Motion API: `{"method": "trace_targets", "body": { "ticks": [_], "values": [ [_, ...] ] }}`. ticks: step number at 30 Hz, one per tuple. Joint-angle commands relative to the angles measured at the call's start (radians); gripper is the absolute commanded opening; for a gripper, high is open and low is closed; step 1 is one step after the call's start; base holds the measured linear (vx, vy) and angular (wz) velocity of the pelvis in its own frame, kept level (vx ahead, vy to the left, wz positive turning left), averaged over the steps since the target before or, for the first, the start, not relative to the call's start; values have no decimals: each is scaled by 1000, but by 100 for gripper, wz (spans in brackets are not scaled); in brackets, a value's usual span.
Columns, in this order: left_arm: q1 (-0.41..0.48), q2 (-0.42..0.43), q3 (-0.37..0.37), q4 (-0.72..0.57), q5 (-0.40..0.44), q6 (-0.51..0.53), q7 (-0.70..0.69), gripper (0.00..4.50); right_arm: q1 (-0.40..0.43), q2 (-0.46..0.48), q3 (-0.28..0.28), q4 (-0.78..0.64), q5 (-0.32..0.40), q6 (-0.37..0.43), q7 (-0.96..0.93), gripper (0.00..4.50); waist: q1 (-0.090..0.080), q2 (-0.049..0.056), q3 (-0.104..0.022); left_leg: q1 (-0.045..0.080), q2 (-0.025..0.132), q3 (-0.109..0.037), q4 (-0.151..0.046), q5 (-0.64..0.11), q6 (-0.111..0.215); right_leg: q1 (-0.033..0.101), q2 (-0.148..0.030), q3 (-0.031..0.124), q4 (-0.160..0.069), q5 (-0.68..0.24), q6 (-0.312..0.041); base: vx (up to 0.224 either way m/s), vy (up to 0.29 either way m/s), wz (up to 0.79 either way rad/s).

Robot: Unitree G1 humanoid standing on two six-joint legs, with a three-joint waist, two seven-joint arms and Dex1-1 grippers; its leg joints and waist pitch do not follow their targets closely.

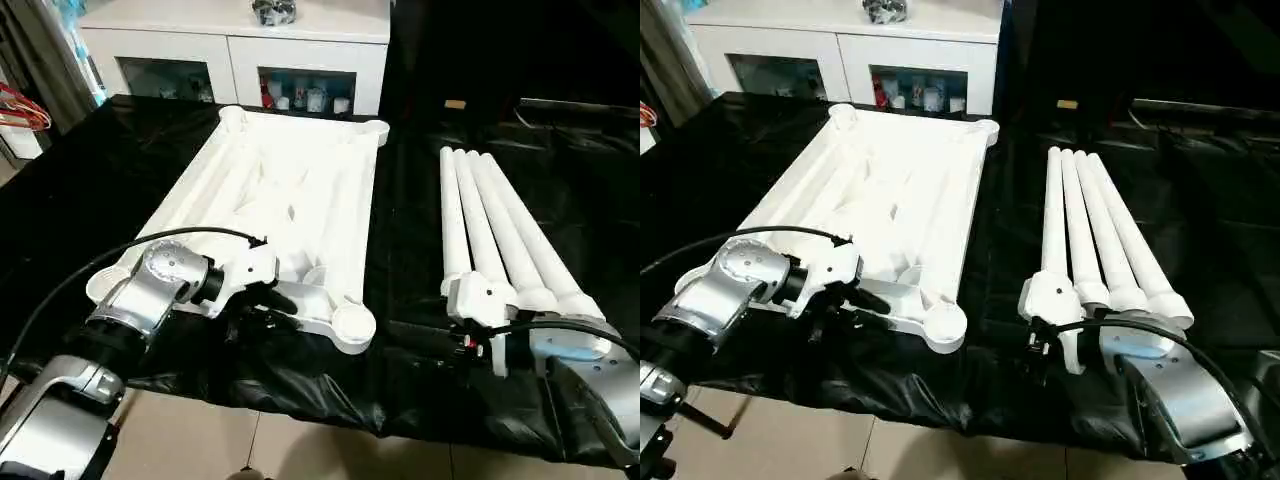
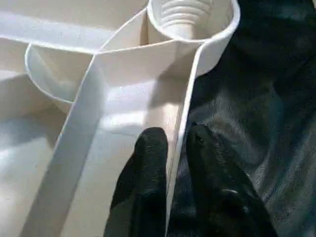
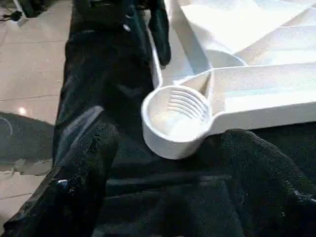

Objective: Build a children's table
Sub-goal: Move table base

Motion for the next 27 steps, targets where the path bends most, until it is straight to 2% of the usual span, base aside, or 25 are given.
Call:
{"method": "trace_targets", "body": {
  "ticks": [1,2,4,5,8,10,12,13,15,17,18,20,21,27],
  "values": [
    [-16,3,-9,17,22,-16,2,58,-22,-2,5,-14,-6,12,0,381,1,-4,-62,9,39,-10,-80,-187,15,51,-54,28,-61,-78,-263,0,0,0],
    [-16,2,-9,21,24,-19,2,49,-23,-2,5,-13,-7,12,1,381,1,-2,-62,10,39,-9,-79,-184,17,49,-54,27,-60,-74,-264,0,0,0],
    [-14,0,-13,27,33,-26,5,32,-28,-3,5,-9,-9,12,5,381,0,-8,-62,9,40,-9,-79,-178,22,50,-54,28,-60,-71,-265,0,0,0],
    [-14,0,-13,27,33,-26,6,32,-28,-4,5,-8,-10,12,5,381,1,-6,-62,9,40,-9,-79,-179,22,50,-55,27,-60,-75,-265,0,0,0],
    [3,-7,1,-28,10,4,1,11,-31,-11,2,-9,-8,15,12,381,0,-9,-62,8,42,-9,-79,-174,23,51,-57,29,-59,-78,-266,0,0,0],
    [32,-23,23,-130,-37,65,-9,2,-31,-23,-5,-14,-4,19,16,381,-2,-11,-62,6,43,-9,-78,-155,31,53,-58,28,-56,-55,-275,0,0,0],
    [38,-26,26,-150,-45,77,-9,2,-31,-25,-6,-15,-3,19,16,381,-2,-10,-62,6,42,-8,-77,-148,35,52,-58,28,-56,-49,-279,0,0,0],
    [80,-42,27,-262,-77,132,5,2,-31,-34,-13,-15,-3,18,17,381,-2,-13,-63,6,43,-6,-76,-148,42,52,-57,28,-56,-53,-281,0,0,0],
    [95,-48,25,-296,-82,144,12,2,-32,-36,-15,-14,-3,18,18,381,-1,-11,-61,8,45,-7,-77,-151,47,49,-57,28,-59,-69,-279,0,0,0],
    [138,-78,18,-355,-77,153,65,2,-34,-39,-16,-12,-5,17,19,381,0,-12,-59,7,46,-6,-78,-163,47,48,-56,28,-62,-91,-276,0,0,0],
    [151,-93,20,-357,-72,147,92,2,-36,-39,-15,-11,-7,17,19,381,0,-16,-59,9,44,-4,-77,-166,50,46,-53,28,-64,-104,-268,0,0,0],
    [154,-98,21,-355,-70,144,101,2,-37,-39,-15,-11,-7,17,19,381,3,-14,-59,9,44,-5,-77,-167,50,45,-54,28,-66,-114,-264,0,0,0],
    [163,-109,26,-354,-61,150,122,2,-39,-37,-13,-12,-9,18,19,381,1,-19,-58,5,41,-6,-78,-168,48,48,-53,28,-66,-135,-248,0,0,0],
    [179,-87,29,-353,20,173,214,2,-43,-31,2,-14,-10,19,10,381,-5,-21,-59,3,39,-7,-76,-156,50,47,-52,28,-69,-157,-222,0,0,0]
  ]
}}
